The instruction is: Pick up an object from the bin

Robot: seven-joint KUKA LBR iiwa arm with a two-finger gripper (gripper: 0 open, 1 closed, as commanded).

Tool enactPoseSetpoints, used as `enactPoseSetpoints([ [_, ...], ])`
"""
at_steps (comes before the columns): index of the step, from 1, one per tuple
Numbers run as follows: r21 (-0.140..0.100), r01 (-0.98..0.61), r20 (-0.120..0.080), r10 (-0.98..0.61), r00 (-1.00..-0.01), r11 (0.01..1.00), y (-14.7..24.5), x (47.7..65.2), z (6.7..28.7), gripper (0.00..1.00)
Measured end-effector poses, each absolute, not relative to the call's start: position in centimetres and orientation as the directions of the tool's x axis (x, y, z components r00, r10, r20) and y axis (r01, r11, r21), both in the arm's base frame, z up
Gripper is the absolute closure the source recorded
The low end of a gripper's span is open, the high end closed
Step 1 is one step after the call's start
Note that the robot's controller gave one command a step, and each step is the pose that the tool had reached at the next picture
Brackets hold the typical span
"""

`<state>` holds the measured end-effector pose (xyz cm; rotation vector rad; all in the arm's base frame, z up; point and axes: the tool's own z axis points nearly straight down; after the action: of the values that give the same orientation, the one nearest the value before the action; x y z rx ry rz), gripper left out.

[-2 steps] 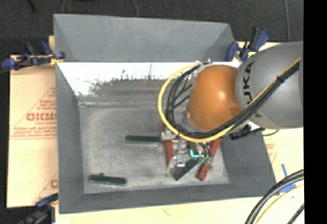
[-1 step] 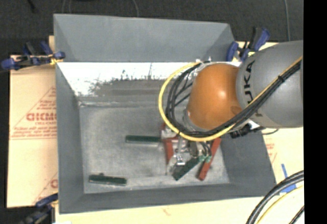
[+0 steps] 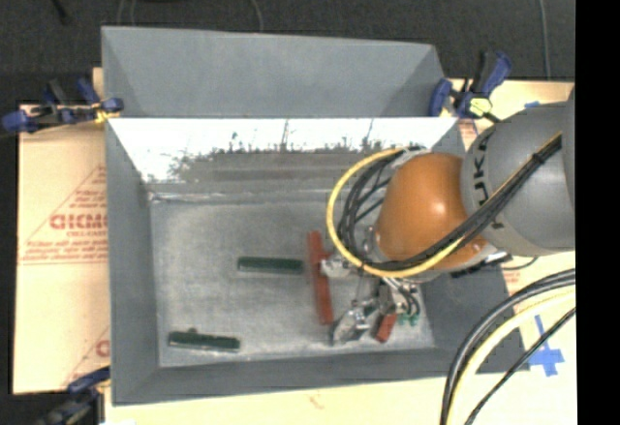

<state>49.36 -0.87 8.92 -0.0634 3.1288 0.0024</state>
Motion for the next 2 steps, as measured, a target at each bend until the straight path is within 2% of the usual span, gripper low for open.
enactPoseSetpoints([
  [1, 0.001, -0.039, -0.042, -0.039, -0.998, 0.999, -1.2, 50.3, 9.2, 0.00],
  [2, -0.002, -0.261, -0.006, -0.261, -0.965, 0.965, -4.7, 49.5, 9.5, 0.00],
])
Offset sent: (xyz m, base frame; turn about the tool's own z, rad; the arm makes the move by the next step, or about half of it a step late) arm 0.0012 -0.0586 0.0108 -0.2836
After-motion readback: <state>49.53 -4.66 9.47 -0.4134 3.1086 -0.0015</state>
